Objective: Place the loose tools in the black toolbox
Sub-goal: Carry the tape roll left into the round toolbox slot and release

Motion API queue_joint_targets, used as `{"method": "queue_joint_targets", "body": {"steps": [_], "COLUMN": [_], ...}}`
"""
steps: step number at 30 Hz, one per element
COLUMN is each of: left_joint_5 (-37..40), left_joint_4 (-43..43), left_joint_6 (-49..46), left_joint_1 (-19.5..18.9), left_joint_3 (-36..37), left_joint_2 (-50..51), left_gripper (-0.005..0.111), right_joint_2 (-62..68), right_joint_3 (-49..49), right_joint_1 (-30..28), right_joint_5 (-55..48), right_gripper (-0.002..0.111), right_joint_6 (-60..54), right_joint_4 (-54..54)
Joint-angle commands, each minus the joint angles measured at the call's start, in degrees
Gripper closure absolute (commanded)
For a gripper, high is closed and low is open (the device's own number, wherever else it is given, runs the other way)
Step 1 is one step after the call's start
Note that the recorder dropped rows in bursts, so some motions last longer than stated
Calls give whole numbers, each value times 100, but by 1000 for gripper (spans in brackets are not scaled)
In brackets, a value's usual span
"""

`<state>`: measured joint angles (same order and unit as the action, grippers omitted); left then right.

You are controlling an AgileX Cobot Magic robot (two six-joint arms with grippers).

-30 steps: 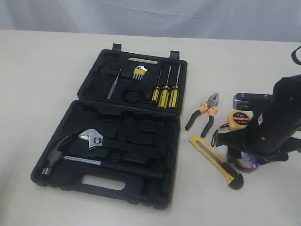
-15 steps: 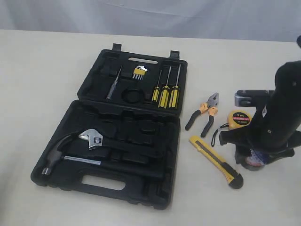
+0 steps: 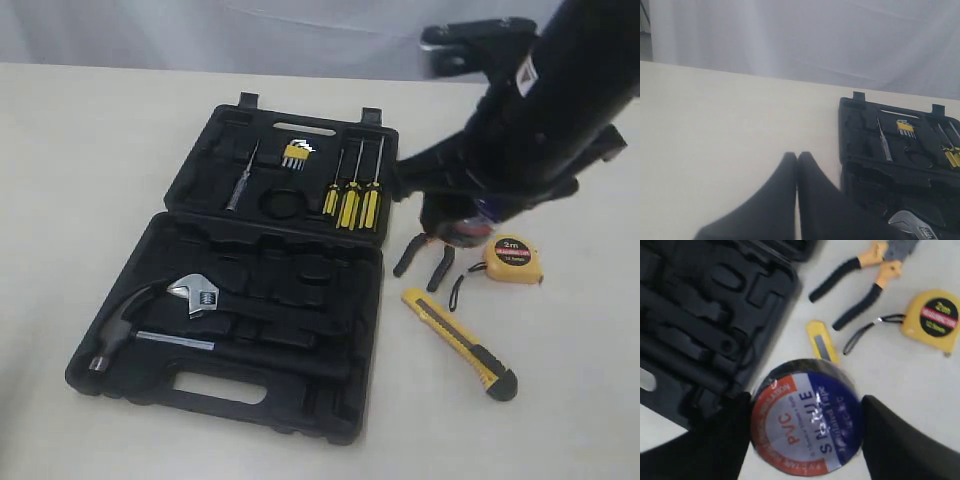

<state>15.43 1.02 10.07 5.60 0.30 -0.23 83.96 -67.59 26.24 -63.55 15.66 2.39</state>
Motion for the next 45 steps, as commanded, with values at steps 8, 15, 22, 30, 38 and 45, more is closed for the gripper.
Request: {"method": "queue_joint_targets", "body": {"steps": [8,15,22,30,38,45], "left_joint_5": [-2,-2,-2,-2,-2,-2], "left_joint_4": [15,15,15,15,15,15], "left_joint_6": [-2,-2,-2,-2,-2,-2], "left_joint_1": [33,33,33,33,33,33], "left_joint_3": [-30,-30,-30,-30,-30,-30], "left_joint_2": [23,23,23,23,23,23], "left_gripper": [107,107,107,107,107,107], "right_joint_2": [1482,2283,2683,3420,4533,4793], "right_joint_3": [-1345,-1791,-2459,-3405,-4090,-4090], "right_joint_1": [812,1124,1124,1100,765,716], "right_joint_5": [153,519,473,207,470,1236], "right_gripper": [109,109,109,109,109,109], "right_joint_6": [65,-41,-41,-45,-176,-176], "right_joint_4": [69,109,294,983,995,874]}}
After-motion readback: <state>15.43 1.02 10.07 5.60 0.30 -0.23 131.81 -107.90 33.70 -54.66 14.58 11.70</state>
